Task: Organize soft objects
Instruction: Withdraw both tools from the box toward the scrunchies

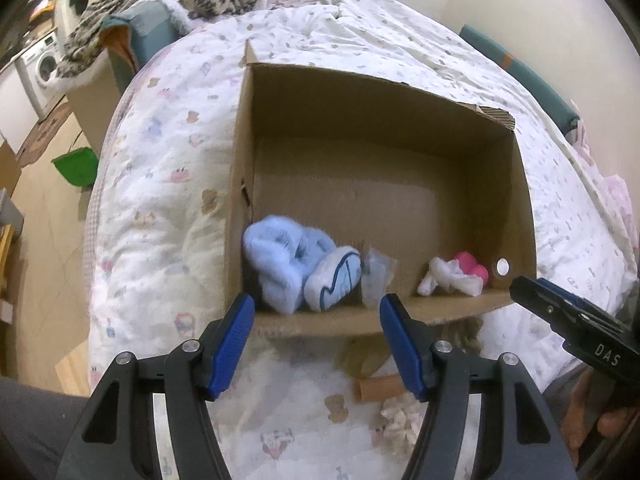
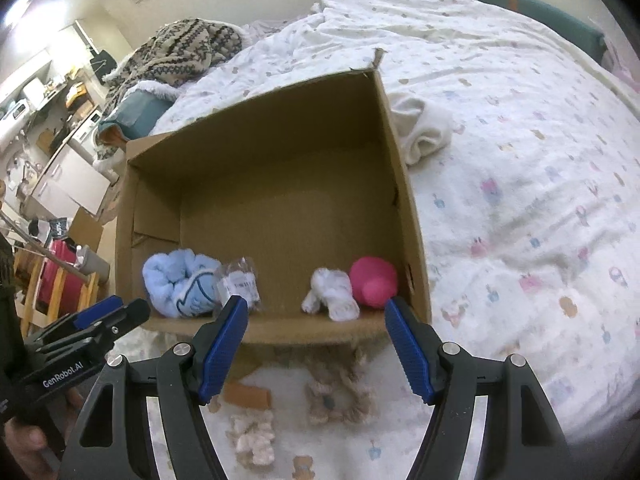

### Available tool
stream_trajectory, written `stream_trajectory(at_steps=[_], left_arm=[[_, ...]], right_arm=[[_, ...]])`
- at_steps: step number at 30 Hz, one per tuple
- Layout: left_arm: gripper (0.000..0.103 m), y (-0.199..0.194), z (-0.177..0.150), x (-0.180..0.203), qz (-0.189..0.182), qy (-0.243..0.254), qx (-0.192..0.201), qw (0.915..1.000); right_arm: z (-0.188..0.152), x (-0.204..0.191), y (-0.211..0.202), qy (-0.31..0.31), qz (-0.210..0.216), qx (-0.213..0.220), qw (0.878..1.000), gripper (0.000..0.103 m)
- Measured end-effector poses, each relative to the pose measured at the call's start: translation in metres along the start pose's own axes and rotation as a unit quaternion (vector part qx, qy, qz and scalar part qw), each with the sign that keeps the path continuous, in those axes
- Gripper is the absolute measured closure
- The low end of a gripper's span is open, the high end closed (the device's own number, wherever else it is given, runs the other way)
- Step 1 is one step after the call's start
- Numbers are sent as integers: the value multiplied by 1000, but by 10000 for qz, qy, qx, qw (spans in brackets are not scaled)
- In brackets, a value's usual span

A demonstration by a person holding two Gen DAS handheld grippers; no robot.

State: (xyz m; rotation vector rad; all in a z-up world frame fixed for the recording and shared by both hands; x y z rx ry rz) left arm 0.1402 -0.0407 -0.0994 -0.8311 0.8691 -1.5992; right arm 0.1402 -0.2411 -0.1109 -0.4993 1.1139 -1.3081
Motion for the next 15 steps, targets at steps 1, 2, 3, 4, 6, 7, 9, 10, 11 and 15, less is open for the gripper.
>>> stream_trajectory(at_steps=[1, 2, 3, 4, 6, 7, 9, 10, 11, 15], left_arm=[[41, -2, -2, -1, 7, -32, -2, 10000], [41, -4, -4, -2, 6, -75, 9, 10000], [41, -6, -4, -3, -11, -134, 39, 9999], [41, -9, -5, -5, -27, -196, 80, 9998], [41, -14, -7, -7, -37, -271, 137, 9995], [41, -17, -8, -8, -31, -283, 168, 9995], [41, -21, -12, -10, 33, -275, 203, 9994], [41, -22, -13, -11, 44, -281, 209, 9994], [41, -23, -15, -12, 55, -298, 207, 9993], [41, -25, -25, -6, 70, -138, 159, 9998]], right_arm=[[-3, 2, -2, 20, -55, 3, 10000, 28], [-6, 5, -5, 37, -97, 23, 9999, 28], [-9, 7, -8, 49, -128, 40, 9999, 28], [-11, 9, -10, 75, -161, 52, 9998, 28], [-15, 14, -16, 193, -162, 67, 9997, 28], [-17, 15, -18, 248, -150, 71, 9996, 28], [-22, 21, -22, 411, -138, 75, 9990, 28], [-24, 23, -23, 508, -95, 63, 9986, 28], [-27, 25, -23, 623, -49, 42, 9980, 28], [-33, 32, -23, 988, 74, -37, 9951, 28]])
Point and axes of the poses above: each gripper's, at about its wrist camera, not at the fingertips, and y roughly the way its jaws point, x to its right, z to its top, the point moved 9 cm from there along y, roughly the way its jaws point, and after that the axes turned 8 degrees about y, right-handed, at the moved point
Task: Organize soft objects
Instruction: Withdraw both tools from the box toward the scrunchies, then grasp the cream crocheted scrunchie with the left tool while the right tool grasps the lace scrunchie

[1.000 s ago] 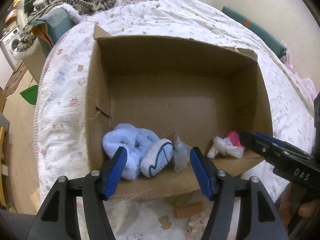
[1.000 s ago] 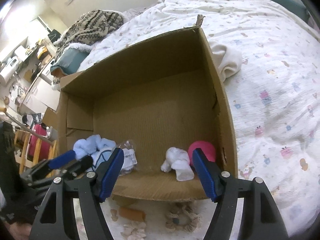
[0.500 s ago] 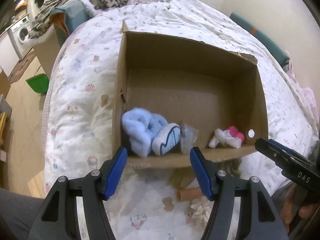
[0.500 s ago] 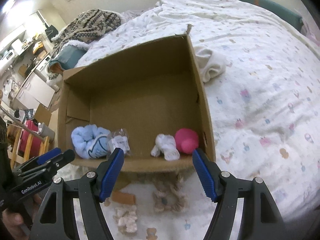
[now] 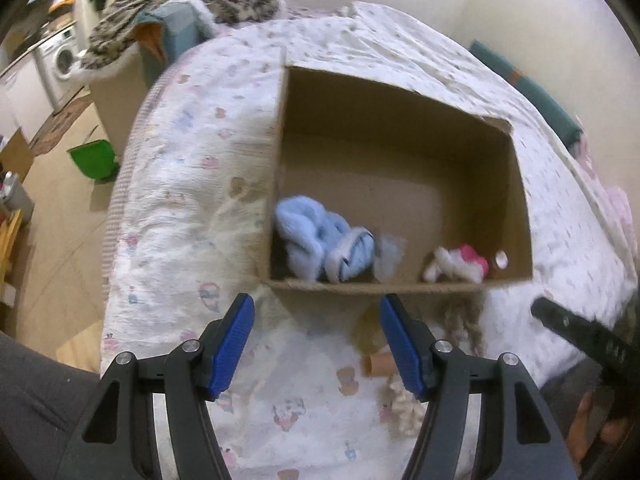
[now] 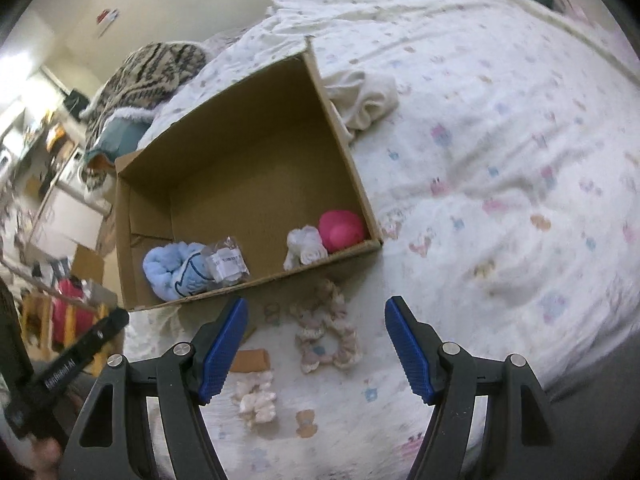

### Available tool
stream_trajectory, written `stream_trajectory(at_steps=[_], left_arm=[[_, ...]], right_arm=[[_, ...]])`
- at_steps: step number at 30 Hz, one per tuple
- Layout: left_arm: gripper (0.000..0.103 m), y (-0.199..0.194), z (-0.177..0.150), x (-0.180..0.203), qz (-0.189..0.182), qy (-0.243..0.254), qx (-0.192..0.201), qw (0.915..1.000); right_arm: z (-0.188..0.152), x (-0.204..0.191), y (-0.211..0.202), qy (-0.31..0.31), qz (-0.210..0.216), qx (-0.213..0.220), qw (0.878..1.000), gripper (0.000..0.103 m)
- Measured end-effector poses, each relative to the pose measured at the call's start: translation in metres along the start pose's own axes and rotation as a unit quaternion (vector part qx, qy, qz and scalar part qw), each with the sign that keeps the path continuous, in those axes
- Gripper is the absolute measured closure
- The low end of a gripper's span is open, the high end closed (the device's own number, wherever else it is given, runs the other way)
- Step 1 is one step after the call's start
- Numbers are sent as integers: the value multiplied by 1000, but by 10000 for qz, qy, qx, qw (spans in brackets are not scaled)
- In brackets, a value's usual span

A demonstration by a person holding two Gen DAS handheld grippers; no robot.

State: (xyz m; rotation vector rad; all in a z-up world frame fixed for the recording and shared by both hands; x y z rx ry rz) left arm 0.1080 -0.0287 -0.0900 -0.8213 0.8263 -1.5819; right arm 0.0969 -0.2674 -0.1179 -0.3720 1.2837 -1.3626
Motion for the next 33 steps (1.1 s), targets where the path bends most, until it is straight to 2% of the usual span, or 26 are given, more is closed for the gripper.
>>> stream_trajectory(at_steps=[5, 9, 11, 17, 21, 22, 23, 25, 28, 30, 33], left_arm=[[41, 15, -27, 19, -363, -68, -471, 9982], [41, 38, -58, 54, -879, 192, -1117, 9897], [41, 46, -70, 68, -978, 371, -1276, 9863], [41, 68, -95, 107, -1037, 1064, -1476, 9778], [41, 77, -98, 113, -963, 1184, -1457, 9775], [47, 79, -98, 114, -959, 1233, -1438, 9772], [61, 80, -98, 114, -956, 1294, -1423, 9767], [82, 81, -103, 116, -1019, 1404, -1530, 9729], [87, 79, -102, 116, -1085, 1421, -1511, 9722], [88, 73, -102, 118, -1245, 1384, -1525, 9706], [88, 58, -100, 118, -1265, 1400, -1436, 9715]], right_arm=[[-3, -1, 3, -5, -51, -46, 10000, 28], [-4, -2, 5, -16, -71, -63, 10000, 28], [-4, 0, 6, 13, -84, -79, 9999, 28], [-3, 3, 8, 118, -57, -116, 9998, 28], [0, 6, 10, 209, -18, -142, 9997, 28], [0, 7, 11, 241, -8, -156, 9996, 28], [0, 8, 12, 273, -2, -172, 9995, 28], [1, 9, 15, 329, 10, -216, 9992, 28], [1, 10, 19, 376, 18, -271, 9989, 28], [1, 10, 21, 371, 21, -314, 9988, 28], [2, 11, 22, 428, 50, -339, 9985, 28]])
Point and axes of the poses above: each gripper's, at about its wrist camera, not at the fingertips, and y roughly the way its jaws point, x to its right, z to its top, the point moved 9 cm from there along y, roughly the way its jaws point, and after that the axes turned 8 degrees about y, right-handed, at the moved point
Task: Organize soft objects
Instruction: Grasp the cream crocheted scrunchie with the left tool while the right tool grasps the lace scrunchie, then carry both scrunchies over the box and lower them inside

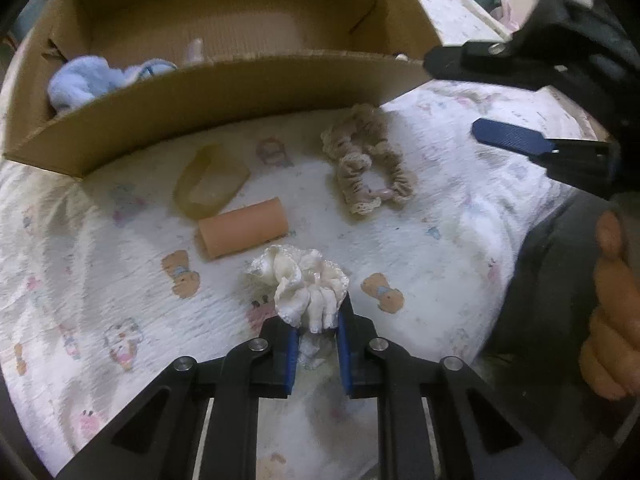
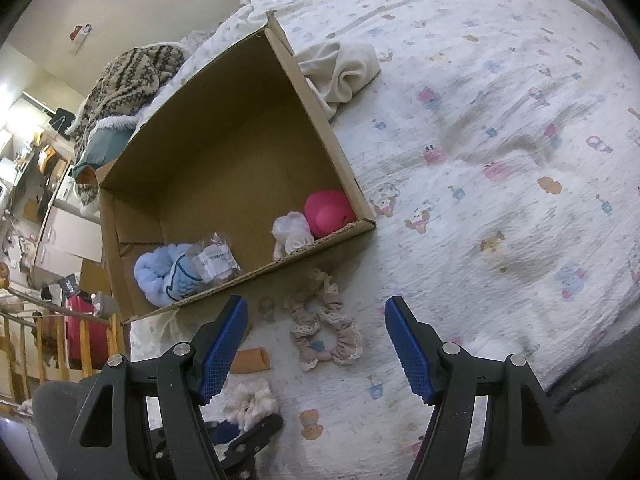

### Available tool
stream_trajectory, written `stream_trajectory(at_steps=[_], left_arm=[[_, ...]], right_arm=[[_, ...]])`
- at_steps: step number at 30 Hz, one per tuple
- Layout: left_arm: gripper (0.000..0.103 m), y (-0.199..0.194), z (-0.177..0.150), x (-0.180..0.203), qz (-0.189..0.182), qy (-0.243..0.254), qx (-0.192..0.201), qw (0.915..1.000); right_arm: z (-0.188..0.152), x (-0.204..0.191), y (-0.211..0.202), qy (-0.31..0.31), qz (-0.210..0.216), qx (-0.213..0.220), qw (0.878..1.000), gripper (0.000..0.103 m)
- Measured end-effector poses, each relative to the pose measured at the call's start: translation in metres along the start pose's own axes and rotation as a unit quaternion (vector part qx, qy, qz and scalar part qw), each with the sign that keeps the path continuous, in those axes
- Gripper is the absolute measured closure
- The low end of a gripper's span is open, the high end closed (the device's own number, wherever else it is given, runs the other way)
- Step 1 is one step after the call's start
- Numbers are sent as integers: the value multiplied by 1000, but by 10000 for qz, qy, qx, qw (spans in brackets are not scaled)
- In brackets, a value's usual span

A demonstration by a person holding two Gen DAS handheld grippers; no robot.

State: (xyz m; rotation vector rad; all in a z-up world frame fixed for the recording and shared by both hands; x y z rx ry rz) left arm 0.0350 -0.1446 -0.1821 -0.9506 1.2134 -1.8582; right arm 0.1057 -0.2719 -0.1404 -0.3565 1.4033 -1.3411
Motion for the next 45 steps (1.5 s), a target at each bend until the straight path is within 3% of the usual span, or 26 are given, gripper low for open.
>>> stream_trajectory(at_steps=[8, 15, 20, 29, 31, 33, 36, 39, 45], left_arm=[[88, -66, 3, -25, 79, -231, 584, 9980], [88, -101, 4, -81, 850, -844, 893, 9888], [88, -101, -2, -107, 1102, -1305, 951, 9807], [88, -88, 3, -110, 1022, -1555, 893, 9785], [88, -86, 3, -111, 991, -1594, 864, 9784], [88, -84, 3, -112, 961, -1633, 842, 9783], [88, -83, 2, -115, 1020, -1654, 848, 9773], [88, -84, 1, -119, 1071, -1699, 888, 9756], [88, -91, 1, -122, 1185, -1676, 1042, 9731]], right_arm=[[-2, 8, 6, 212, 11, -172, 9996, 28], [-16, 7, 26, 3, -262, -573, 9980, 28], [-25, -7, 48, -739, -777, -789, 9911, 28], [-44, -16, 80, -1508, -1347, -1027, 9740, 28], [-45, -17, 83, -1602, -1464, -989, 9711, 36], [-47, -16, 84, -1731, -1633, -937, 9667, 60], [-49, -18, 82, -1795, -1609, -928, 9661, 75], [-48, -19, 76, -1739, -1470, -895, 9696, 81], [-54, -26, 54, -1507, -1024, -852, 9796, 83]])
Point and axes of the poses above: each gripper's, at about its wrist camera, not at the fingertips, and y roughly the way its jaws point, x to its right, z to its top, the point moved 9 cm from there along y, roughly the way its jaws point, and after that the axes turned 8 degrees about y, right-handed, at the moved point
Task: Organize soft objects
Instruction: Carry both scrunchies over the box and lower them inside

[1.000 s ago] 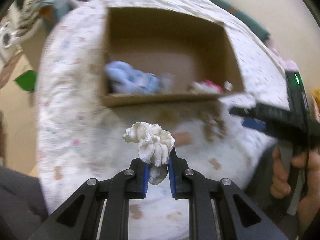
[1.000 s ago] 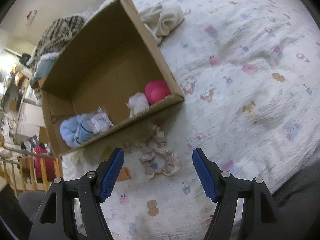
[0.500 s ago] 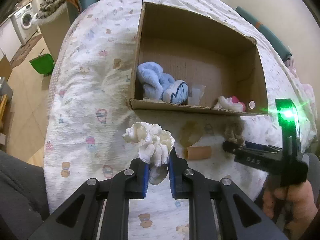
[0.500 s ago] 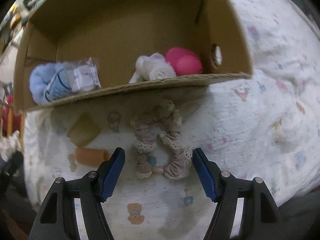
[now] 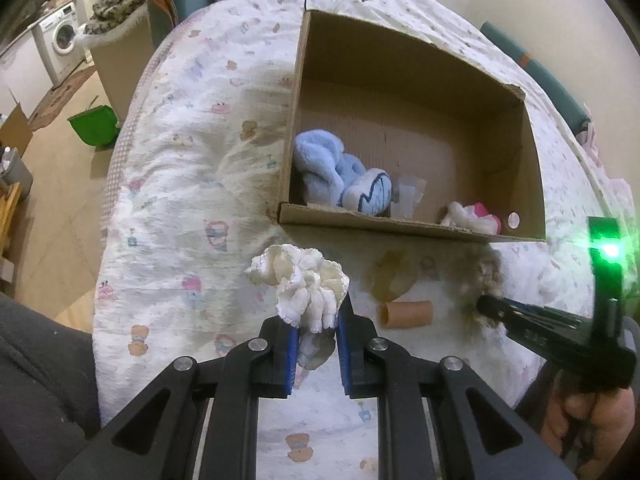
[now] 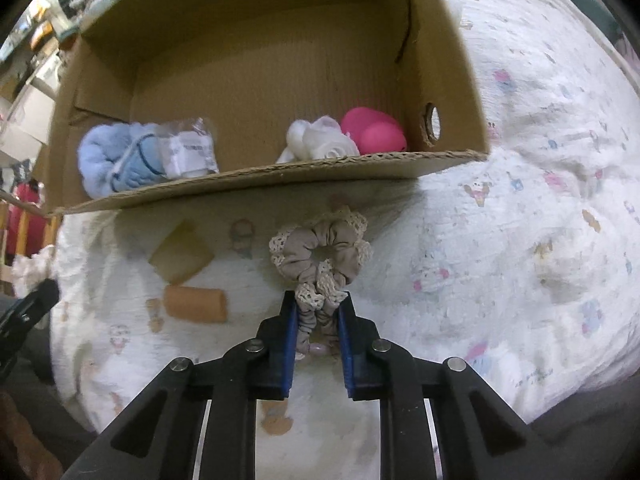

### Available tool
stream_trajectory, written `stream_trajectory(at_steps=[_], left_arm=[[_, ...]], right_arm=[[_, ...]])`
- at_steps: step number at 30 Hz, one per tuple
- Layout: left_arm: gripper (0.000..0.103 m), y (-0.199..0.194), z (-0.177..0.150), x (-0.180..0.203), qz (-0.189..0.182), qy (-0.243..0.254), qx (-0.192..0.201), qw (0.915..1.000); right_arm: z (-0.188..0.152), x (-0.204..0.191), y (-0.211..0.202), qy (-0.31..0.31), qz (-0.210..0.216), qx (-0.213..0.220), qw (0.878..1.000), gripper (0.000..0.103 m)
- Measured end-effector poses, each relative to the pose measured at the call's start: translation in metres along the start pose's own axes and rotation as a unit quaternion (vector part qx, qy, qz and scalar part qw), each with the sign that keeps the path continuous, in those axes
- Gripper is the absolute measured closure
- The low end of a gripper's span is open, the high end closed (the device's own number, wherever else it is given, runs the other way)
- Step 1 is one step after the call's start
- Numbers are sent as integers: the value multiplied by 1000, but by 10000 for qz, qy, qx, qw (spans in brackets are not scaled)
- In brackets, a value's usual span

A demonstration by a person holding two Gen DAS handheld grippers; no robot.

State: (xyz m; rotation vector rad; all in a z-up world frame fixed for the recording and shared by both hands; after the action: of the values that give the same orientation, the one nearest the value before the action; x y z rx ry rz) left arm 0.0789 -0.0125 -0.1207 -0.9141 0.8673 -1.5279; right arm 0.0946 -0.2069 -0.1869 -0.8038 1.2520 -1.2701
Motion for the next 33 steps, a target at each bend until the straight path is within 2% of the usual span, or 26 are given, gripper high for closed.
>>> stream_trajectory(at_steps=[5, 10, 19, 26, 33], left_arm=[[88, -1, 0, -1, 75, 27, 31, 10000], [88, -14, 4, -1, 94, 61, 249, 9996], [88, -45, 31, 9, 11, 358, 628, 9974], [88, -51, 64, 13, 55, 459, 816, 9956], [88, -35, 105, 25, 189, 853, 992, 9912]], right_arm=[[-9, -4, -24, 35, 377, 137, 9992, 83], [-14, -17, -55, 46, 862, 411, 9954, 83], [14, -27, -105, -32, 1371, 1057, 9849, 83], [40, -40, -108, -48, 1522, 1236, 9806, 83], [72, -48, -92, -188, 1500, 1205, 9811, 83]])
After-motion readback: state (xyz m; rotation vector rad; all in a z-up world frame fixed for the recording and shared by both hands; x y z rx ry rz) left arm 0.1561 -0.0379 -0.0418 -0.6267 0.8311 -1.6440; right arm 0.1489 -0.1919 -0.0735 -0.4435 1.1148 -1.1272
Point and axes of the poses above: each gripper's, at about its wrist camera, not at the fingertips, and y roughly the way its jaws point, x to its right, z to its top, the point moved 9 cm from there along y, roughly the way its jaws point, and after that the axes turned 8 degrees about y, right-handed, at the moved point
